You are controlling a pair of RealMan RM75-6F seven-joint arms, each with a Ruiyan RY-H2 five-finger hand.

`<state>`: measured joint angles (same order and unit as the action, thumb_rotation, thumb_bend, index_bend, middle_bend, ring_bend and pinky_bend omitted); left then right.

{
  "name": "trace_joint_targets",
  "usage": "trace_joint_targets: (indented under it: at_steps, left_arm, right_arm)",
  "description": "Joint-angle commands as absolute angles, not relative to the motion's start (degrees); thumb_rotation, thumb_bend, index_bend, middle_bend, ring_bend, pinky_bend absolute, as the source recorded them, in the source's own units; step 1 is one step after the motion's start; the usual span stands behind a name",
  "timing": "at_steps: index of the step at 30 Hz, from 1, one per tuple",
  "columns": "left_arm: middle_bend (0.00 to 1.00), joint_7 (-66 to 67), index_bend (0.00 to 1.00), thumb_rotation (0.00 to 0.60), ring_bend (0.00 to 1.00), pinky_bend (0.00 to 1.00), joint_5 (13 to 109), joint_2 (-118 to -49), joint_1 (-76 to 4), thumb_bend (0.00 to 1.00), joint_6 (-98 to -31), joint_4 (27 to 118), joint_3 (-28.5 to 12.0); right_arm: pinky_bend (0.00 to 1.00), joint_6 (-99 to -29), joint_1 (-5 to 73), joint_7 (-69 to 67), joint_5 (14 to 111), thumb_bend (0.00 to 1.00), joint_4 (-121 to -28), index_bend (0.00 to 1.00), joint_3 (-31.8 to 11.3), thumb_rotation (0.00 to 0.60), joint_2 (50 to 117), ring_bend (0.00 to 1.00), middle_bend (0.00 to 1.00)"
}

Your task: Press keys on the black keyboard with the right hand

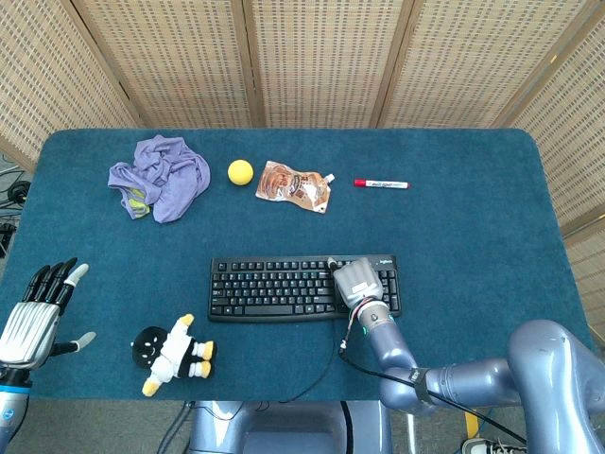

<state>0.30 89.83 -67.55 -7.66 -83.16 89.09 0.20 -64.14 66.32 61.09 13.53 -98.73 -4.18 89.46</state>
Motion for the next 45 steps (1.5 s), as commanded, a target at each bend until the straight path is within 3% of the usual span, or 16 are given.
trace_joint_targets:
  at_steps: [1, 8, 11, 14, 19, 22, 27, 32, 45]
  left_arm:
    - [0.0, 0.33, 0.0, 0.6, 0.0, 0.0, 89.91, -67.56, -7.66, 0.04, -83.18, 89.08, 0.25]
    - [0.0, 0.5, 0.0, 0.6, 0.0, 0.0, 89.91, -67.64, -7.69, 0.04, -83.1, 89.11, 0.28]
    - [0.0, 0.74, 0.0, 0.6, 0.0, 0.0, 89.99, -67.72, -7.72, 0.04, -83.05, 89.15, 0.33]
    - [0.0, 0.92, 0.0, 0.6, 0.0, 0.0, 90.01, -67.79, -7.68, 0.04, -83.12, 89.16, 0.34]
    - [0.0, 1.29, 0.0, 0.6, 0.0, 0.0, 89.94, -67.99, -7.71, 0.04, -83.04, 89.1, 0.33]
    - [0.0, 1.51, 0.0, 0.6, 0.0, 0.0, 90.03, -68.14, -7.71, 0.04, -83.1, 89.1, 0.35]
    - [0.0, 2.2, 0.0, 0.6, 0.0, 0.0, 90.36, -68.51, -7.68, 0.04, -83.19, 89.05, 0.54]
    - [0.0, 2.55, 0.0, 0.6, 0.0, 0.0, 90.65, -68.81, -7.67, 0.04, -83.29, 88.95, 0.66]
    - [0.0, 1.44, 0.0, 0.6, 0.0, 0.0, 91.26, -68.92, -7.77, 0.04, -83.39, 89.0, 0.89]
  right_arm:
    - [0.42, -65.79, 65.77, 60.54, 15.45, 0.78, -100.17, 0.07, -4.11, 0.6, 87.8, 0.61, 0.69]
    - [0.42, -72.85, 61.68, 57.12, 24.61, 0.76, -105.84, 0.07, -2.19, 0.6, 81.31, 0.57, 0.62]
    - [0.42, -75.1, 59.41, 55.1, 28.57, 0.66, -107.82, 0.07, -1.01, 0.6, 78.99, 0.47, 0.53]
    - [0.41, -77.89, 55.49, 50.98, 33.78, 0.53, -110.27, 0.06, 0.76, 0.6, 76.09, 0.31, 0.37]
    - [0.28, -83.09, 46.74, 42.06, 45.81, 0.4, -111.56, 0.01, 6.65, 0.6, 71.95, 0.06, 0.12]
    - [0.21, -85.61, 41.82, 35.98, 53.03, 0.34, -109.35, 0.0, 9.27, 0.6, 70.83, 0.0, 0.03]
    - [0.07, -90.36, 33.69, 26.44, 62.37, 0.24, -103.57, 0.0, 12.05, 0.6, 69.94, 0.0, 0.0]
    - [0.01, -94.61, 27.22, 19.97, 68.7, 0.17, -97.16, 0.0, 13.82, 0.6, 70.15, 0.0, 0.0]
    - [0.0, -99.44, 15.47, 5.86, 75.21, 0.11, -83.94, 0.0, 14.07, 0.6, 71.2, 0.0, 0.0]
